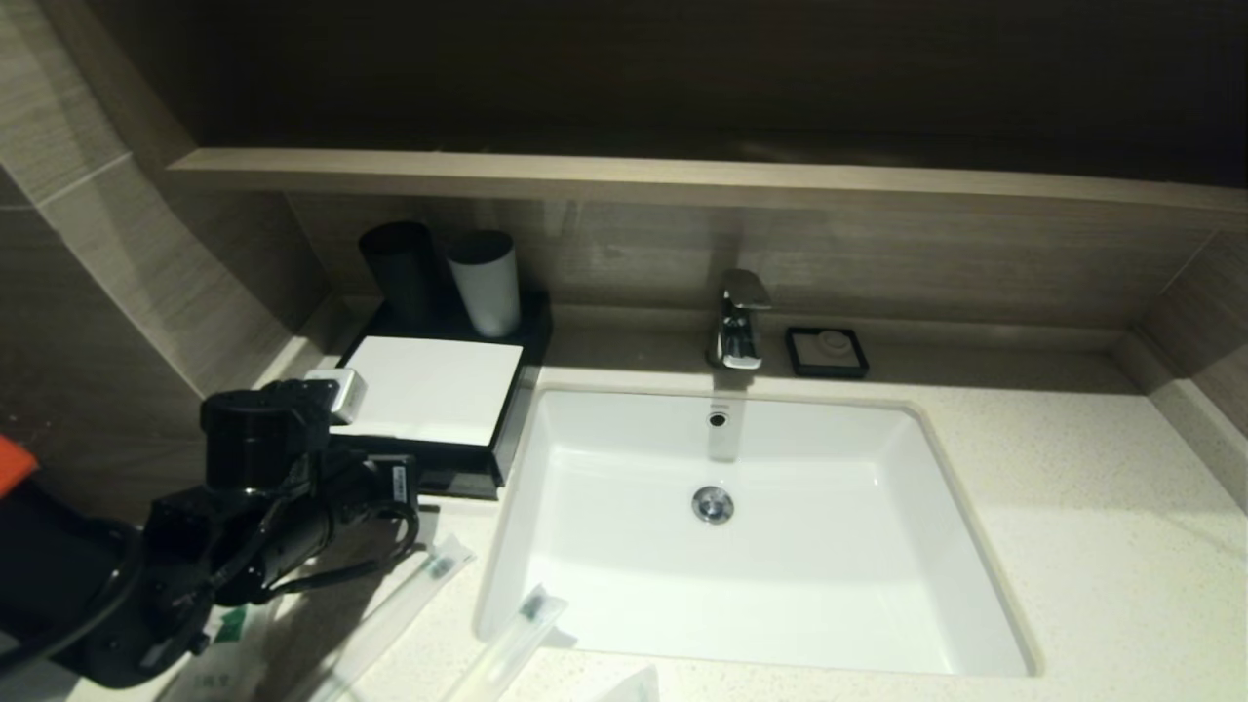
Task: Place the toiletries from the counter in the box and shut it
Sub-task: Open the drawer
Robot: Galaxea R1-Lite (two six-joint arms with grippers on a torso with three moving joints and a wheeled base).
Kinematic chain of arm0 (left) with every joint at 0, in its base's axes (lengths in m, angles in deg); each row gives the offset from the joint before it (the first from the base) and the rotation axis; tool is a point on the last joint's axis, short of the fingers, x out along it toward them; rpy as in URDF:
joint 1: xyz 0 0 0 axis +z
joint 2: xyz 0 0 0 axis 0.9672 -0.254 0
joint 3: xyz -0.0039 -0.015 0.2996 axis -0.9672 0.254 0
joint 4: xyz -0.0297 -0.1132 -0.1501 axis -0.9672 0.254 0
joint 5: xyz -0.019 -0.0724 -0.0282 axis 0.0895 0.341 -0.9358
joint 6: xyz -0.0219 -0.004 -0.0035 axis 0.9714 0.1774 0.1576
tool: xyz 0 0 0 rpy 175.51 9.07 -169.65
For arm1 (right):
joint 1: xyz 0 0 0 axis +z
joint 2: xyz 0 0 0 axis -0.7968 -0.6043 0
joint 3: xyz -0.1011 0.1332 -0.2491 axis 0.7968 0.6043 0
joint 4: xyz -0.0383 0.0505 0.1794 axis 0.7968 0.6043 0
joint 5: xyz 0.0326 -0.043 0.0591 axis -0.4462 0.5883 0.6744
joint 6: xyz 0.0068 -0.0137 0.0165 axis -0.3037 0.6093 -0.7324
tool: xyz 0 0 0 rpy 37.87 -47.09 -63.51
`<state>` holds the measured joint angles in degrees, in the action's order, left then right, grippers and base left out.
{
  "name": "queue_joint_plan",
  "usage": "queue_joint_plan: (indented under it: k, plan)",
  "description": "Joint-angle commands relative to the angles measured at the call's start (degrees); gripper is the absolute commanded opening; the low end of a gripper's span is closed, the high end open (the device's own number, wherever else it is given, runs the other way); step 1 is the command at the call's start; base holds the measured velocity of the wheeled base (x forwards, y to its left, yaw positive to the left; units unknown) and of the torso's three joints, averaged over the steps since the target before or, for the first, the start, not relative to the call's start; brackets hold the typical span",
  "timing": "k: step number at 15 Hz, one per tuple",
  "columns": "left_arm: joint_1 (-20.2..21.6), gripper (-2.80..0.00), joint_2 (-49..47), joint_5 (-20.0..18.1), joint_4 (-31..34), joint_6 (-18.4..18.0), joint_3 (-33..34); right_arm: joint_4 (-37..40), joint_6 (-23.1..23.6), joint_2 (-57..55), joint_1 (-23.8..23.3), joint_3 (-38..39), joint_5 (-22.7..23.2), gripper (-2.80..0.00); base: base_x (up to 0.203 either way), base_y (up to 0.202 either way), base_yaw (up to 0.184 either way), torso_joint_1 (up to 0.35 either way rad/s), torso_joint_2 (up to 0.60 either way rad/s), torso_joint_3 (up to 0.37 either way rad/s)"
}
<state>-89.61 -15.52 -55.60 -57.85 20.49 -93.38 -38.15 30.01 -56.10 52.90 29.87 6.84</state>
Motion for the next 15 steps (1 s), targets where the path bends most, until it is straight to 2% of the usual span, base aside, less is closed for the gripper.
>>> queue_joint_plan:
  k: [1, 15]
  plan:
    - [0.0, -2.80, 0.1, 0.1, -0.1, 0.1, 0.3, 0.0, 0.0, 0.0, 0.0, 0.0, 0.0, -2.80, 0.000, 0.000, 0.000, 0.000, 0.00, 0.000]
    - [0.0, -2.80, 1.5, 0.3, 0.5, 0.1, 3.3, 0.0, 0.0, 0.0, 0.0, 0.0, 0.0, -2.80, 0.000, 0.000, 0.000, 0.000, 0.00, 0.000]
